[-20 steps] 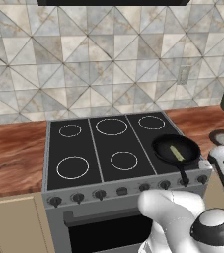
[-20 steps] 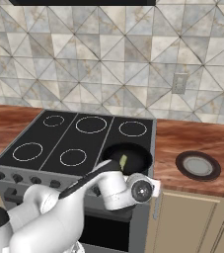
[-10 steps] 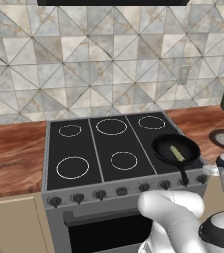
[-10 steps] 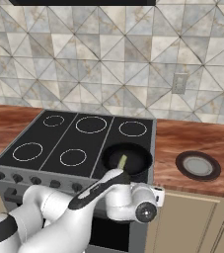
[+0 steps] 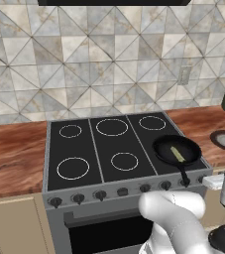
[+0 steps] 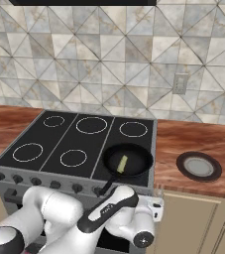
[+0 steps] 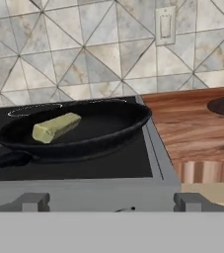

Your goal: Pick up the butter stick and place it in the pan. Then turn on the burner for the pan.

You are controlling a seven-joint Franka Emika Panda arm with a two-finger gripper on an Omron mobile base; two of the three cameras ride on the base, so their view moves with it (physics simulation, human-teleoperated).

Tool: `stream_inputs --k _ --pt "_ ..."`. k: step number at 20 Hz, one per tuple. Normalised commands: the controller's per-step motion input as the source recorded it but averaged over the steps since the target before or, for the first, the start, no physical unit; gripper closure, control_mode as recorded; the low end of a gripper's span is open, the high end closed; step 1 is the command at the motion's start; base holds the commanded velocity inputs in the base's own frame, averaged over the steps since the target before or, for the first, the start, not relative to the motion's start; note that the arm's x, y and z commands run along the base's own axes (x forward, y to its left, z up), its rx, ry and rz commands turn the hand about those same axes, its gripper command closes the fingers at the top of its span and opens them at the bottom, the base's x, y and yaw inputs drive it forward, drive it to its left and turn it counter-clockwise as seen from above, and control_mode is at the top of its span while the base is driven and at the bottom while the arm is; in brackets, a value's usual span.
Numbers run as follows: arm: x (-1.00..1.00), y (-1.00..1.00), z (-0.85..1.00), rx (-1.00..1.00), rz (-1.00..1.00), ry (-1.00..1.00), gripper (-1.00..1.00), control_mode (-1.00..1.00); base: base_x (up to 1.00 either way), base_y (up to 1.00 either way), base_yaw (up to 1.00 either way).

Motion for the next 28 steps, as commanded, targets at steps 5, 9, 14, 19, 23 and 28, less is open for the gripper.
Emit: stream_inputs --k 5,9,14,19,23,28 --pt "0.00 0.00 -0.28 0.00 0.00 -0.12 -1.00 -1.00 0.00 0.00 0.00" --pt "0.00 0.00 -0.25 0.00 0.00 -0.10 -1.00 -1.00 0.00 0.00 0.00" --pt "0.00 -0.02 -0.18 0.00 0.00 -0.09 -1.00 -1.00 0.00 0.00 0.00" --pt "0.00 -0.02 -0.08 0.00 0.00 -0.08 -1.00 -1.00 0.00 0.00 0.00" --pt "0.00 0.00 -0.08 0.00 0.00 -0.08 -1.00 -1.00 0.00 0.00 0.00" --pt "0.00 0.00 -0.08 0.00 0.00 -0.06 -1.00 -1.00 0.00 0.00 0.00"
